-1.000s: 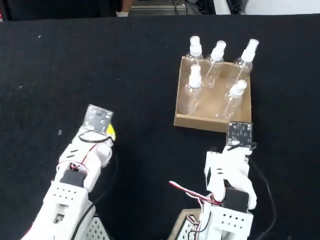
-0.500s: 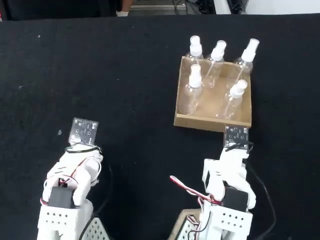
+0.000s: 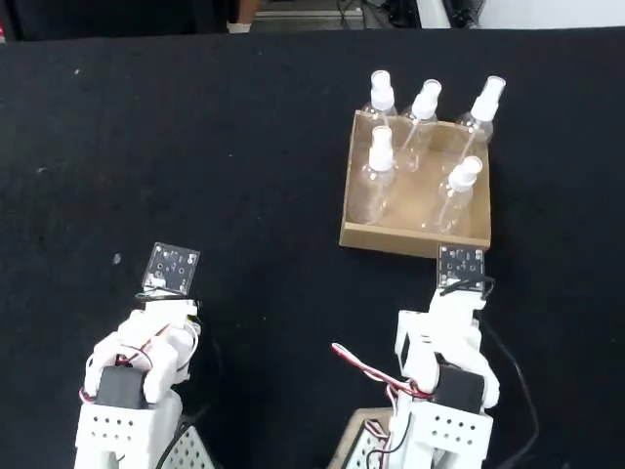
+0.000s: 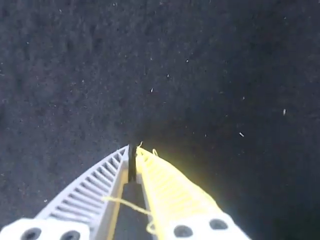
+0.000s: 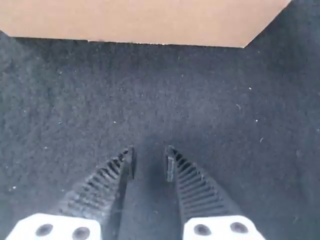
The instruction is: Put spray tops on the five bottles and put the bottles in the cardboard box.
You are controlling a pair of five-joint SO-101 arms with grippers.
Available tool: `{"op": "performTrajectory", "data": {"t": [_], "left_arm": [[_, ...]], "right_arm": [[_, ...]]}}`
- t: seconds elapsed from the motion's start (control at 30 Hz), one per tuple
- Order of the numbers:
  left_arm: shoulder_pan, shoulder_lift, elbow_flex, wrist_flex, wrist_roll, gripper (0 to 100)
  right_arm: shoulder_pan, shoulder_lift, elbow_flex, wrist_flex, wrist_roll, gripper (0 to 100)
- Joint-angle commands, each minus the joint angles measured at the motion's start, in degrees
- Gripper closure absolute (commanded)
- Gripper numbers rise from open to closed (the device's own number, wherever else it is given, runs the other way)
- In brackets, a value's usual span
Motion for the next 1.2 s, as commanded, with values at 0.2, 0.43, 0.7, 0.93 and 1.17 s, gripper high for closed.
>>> {"op": "performTrajectory", "data": {"t": [0.2, 0.43, 0.7, 0.93, 1.17], "left_arm": [[0.2, -0.8, 1.5, 0.7, -0.5, 97], [-4.4, -1.1, 1.5, 0.9, -0.4, 97], [-5.2, -1.2, 1.5, 0.9, -0.4, 97], [-5.3, -1.2, 1.5, 0.9, -0.4, 97], [-5.3, -1.1, 1.5, 0.9, -0.4, 97]], "right_arm": [[0.7, -3.4, 0.0, 0.6, 0.2, 92.6], [0.2, -5.4, 0.0, 0.6, 0.2, 92.6], [0.4, -4.8, 0.0, 0.6, 0.2, 92.6], [0.4, -4.8, 0.0, 0.6, 0.2, 92.6], [0.4, -4.8, 0.0, 0.6, 0.2, 92.6]]}}
